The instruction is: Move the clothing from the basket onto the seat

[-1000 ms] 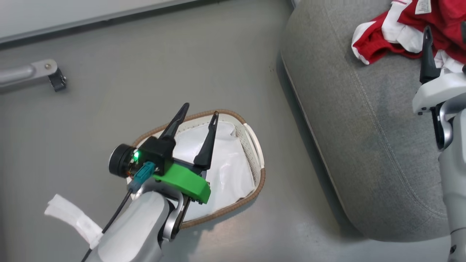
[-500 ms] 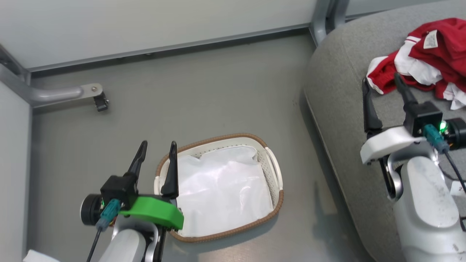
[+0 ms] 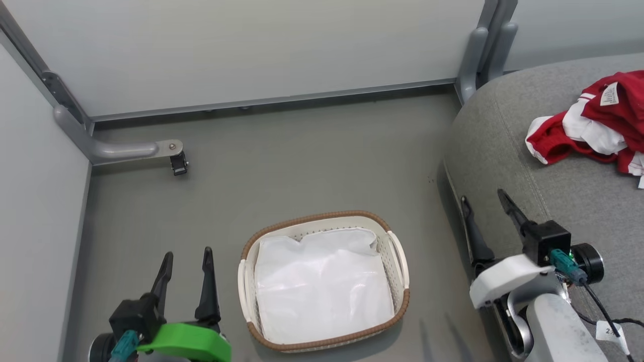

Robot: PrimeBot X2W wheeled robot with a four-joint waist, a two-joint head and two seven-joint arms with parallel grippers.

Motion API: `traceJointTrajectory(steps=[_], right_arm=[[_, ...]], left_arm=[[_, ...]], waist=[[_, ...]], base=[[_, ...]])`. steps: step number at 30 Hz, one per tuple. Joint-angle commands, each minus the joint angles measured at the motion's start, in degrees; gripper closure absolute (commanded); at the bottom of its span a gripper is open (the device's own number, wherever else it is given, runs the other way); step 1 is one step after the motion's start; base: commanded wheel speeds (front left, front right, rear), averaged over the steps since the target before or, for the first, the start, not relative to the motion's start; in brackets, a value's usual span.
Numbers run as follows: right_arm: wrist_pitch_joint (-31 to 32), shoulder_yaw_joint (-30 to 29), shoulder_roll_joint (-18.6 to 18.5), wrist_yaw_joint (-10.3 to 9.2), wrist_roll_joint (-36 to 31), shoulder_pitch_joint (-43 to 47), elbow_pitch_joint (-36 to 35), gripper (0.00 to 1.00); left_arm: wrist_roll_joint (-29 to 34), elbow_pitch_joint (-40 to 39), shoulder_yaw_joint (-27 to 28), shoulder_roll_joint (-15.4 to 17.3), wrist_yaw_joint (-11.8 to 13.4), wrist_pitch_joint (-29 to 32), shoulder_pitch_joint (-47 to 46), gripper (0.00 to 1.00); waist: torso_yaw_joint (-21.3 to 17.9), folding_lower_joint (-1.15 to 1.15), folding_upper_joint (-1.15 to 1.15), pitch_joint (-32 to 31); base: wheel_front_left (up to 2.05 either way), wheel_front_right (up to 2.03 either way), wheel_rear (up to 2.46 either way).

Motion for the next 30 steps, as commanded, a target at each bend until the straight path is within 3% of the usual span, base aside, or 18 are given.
traceJointTrajectory(steps=[1,15,30], right_arm=[[-0.3,0.3,-0.3,-0.08,0.6,1.3,-0.7,0.00],[-0.3,1.5,-0.2,-0.08,3.0,6.2,-1.5,0.00],[-0.3,1.9,-0.2,-0.08,3.3,6.2,-1.5,0.00]], left_arm=[[0.4,-0.4,1.0,-0.3,-0.7,0.0,1.5,0.00],[3.4,0.0,5.4,-2.5,-3.6,0.0,5.5,0.00],[4.8,1.0,6.9,-3.1,-4.7,0.0,5.1,0.00]], waist=[[0.0,0.00,0.00,-0.7],[-0.9,0.00,0.00,-2.4],[-0.3,0.00,0.00,-2.7]], base=[[0.00,0.00,0.00],[0.00,0.00,0.00],[0.00,0.00,0.00]])
